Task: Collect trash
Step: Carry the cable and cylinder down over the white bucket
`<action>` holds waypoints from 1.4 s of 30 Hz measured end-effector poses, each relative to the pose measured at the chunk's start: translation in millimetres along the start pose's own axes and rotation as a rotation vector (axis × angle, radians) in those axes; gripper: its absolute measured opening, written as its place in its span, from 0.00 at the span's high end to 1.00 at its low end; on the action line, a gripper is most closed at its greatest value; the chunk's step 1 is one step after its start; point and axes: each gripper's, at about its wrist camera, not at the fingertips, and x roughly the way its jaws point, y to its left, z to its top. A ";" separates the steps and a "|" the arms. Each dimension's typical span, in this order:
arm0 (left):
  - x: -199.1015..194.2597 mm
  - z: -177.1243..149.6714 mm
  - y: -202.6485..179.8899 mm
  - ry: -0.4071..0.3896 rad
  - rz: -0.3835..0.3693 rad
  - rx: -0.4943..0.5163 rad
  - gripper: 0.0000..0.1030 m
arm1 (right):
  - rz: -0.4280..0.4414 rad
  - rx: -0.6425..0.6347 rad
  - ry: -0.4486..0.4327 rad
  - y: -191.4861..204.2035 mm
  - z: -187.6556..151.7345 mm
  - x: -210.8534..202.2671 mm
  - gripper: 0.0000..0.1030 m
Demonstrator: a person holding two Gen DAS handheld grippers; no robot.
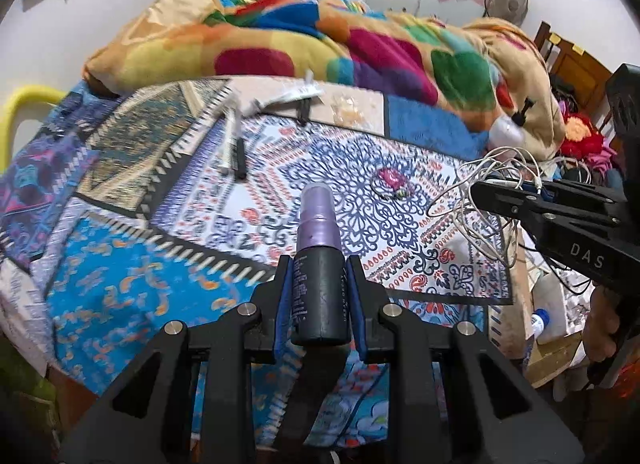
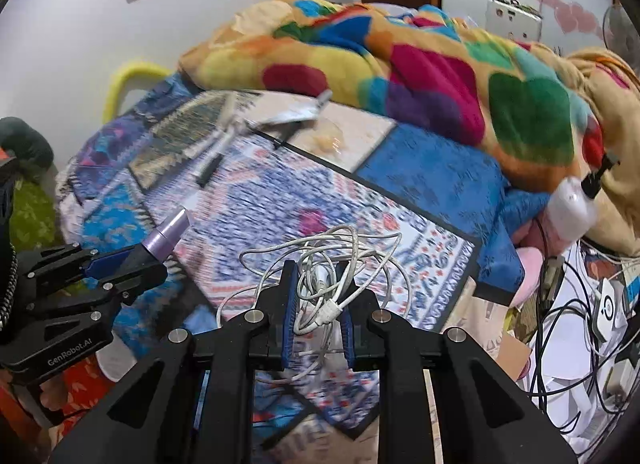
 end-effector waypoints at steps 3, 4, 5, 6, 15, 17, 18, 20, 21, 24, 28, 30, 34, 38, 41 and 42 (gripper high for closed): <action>-25.5 -3.2 9.3 -0.031 0.012 -0.020 0.75 | 0.032 -0.028 -0.028 17.7 5.7 -15.7 0.83; -34.9 -5.3 12.8 -0.042 0.019 -0.027 0.75 | 0.038 -0.043 -0.042 26.8 7.6 -23.3 0.83; -41.1 -6.4 15.4 -0.050 0.025 -0.033 0.75 | 0.043 -0.053 -0.050 34.0 8.2 -28.1 0.83; -49.7 -8.3 19.4 -0.061 0.034 -0.041 0.75 | 0.050 -0.063 -0.059 42.1 9.0 -32.7 0.83; -124.5 -36.4 61.1 -0.149 0.085 -0.136 0.75 | 0.109 -0.130 -0.093 101.6 12.0 -60.3 0.83; -137.5 -45.1 72.6 -0.159 0.092 -0.160 0.75 | 0.124 -0.151 -0.094 117.8 10.5 -65.1 0.83; -144.9 -50.6 79.5 -0.165 0.097 -0.174 0.75 | 0.128 -0.163 -0.094 125.8 9.5 -67.2 0.83; -157.7 -60.5 90.5 -0.176 0.110 -0.195 0.75 | 0.134 -0.193 -0.096 143.4 6.8 -70.8 0.83; -164.9 -66.7 97.0 -0.182 0.118 -0.205 0.75 | 0.141 -0.211 -0.096 154.1 5.2 -72.3 0.83; -184.4 -84.4 117.5 -0.195 0.148 -0.232 0.75 | 0.156 -0.251 -0.096 180.9 0.5 -74.1 0.83; -204.2 -111.0 146.5 -0.198 0.185 -0.275 0.75 | 0.187 -0.297 -0.086 216.2 -6.0 -72.1 0.83; -213.3 -126.2 161.5 -0.196 0.210 -0.295 0.75 | 0.207 -0.322 -0.078 236.5 -10.2 -68.4 0.83; -227.3 -155.1 191.7 -0.181 0.254 -0.337 0.75 | 0.253 -0.368 -0.051 275.6 -20.0 -56.8 0.83; -236.2 -182.2 219.0 -0.163 0.286 -0.381 0.75 | 0.292 -0.405 -0.012 311.7 -32.0 -43.2 0.83; -240.7 -204.7 240.8 -0.148 0.314 -0.419 0.75 | 0.313 -0.435 0.026 337.9 -41.8 -30.0 0.83; -241.3 -210.8 246.4 -0.143 0.319 -0.430 0.75 | 0.320 -0.451 0.044 349.2 -46.5 -23.3 0.83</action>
